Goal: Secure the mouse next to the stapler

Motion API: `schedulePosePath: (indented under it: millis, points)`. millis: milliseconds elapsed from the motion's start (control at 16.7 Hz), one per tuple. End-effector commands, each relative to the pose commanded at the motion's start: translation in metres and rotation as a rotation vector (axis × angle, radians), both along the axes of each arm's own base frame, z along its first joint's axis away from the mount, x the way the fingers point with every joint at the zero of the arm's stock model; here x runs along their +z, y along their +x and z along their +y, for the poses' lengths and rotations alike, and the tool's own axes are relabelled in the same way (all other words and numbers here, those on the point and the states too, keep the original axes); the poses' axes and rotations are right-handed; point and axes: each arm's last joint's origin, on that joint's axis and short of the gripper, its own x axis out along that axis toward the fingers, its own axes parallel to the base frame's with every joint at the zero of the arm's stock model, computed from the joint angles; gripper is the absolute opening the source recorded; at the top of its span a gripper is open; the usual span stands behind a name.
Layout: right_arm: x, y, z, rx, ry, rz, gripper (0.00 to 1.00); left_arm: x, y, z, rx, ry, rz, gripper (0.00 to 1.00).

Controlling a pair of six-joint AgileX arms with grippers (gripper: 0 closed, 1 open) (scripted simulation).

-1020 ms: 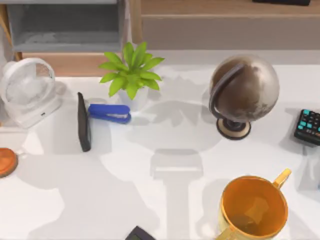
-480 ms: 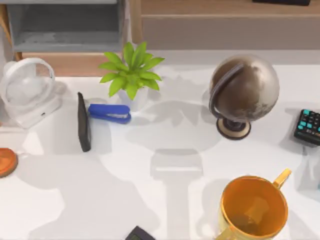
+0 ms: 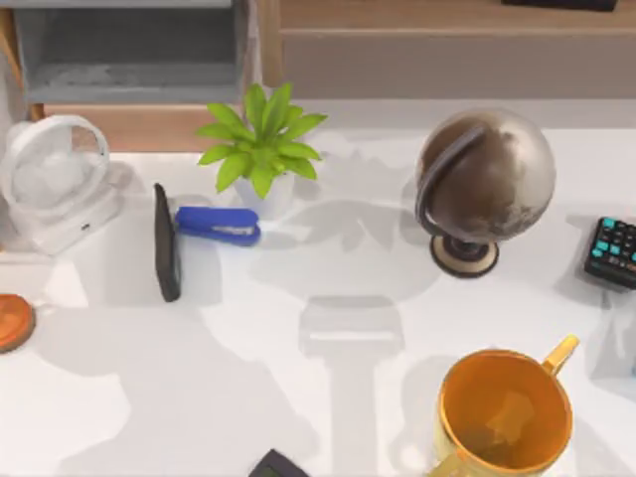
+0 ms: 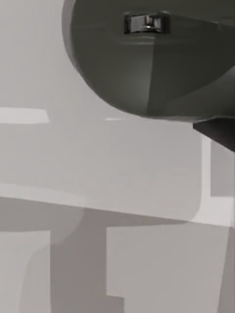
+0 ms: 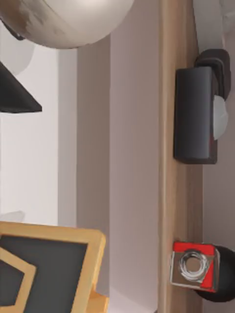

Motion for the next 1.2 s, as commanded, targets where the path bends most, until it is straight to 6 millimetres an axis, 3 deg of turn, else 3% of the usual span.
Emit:
schedulePosePath:
  millis: [300,480,660,840,1020,1200]
  points:
    - [0.000,0.000,0.000,0.000,0.000,0.000,1.00,0.056,-0.014,-0.004,0.075,0.030,-0.079,0.00]
    - [0.000,0.000,0.000,0.000,0.000,0.000,1.00,0.099,-0.027,-0.027,0.110,0.050,-0.152,0.00]
    - [0.000,0.000,0.000,0.000,0.000,0.000,1.00,0.136,-0.042,-0.066,0.121,0.055,-0.225,0.00]
    - [0.000,0.000,0.000,0.000,0.000,0.000,1.00,0.160,-0.060,-0.115,0.113,0.040,-0.283,0.00]
    - [0.000,0.000,0.000,0.000,0.000,0.000,1.00,0.168,-0.080,-0.167,0.089,0.008,-0.312,0.00]
    - [0.000,0.000,0.000,0.000,0.000,0.000,1.00,0.157,-0.102,-0.221,0.050,-0.027,-0.297,0.00]
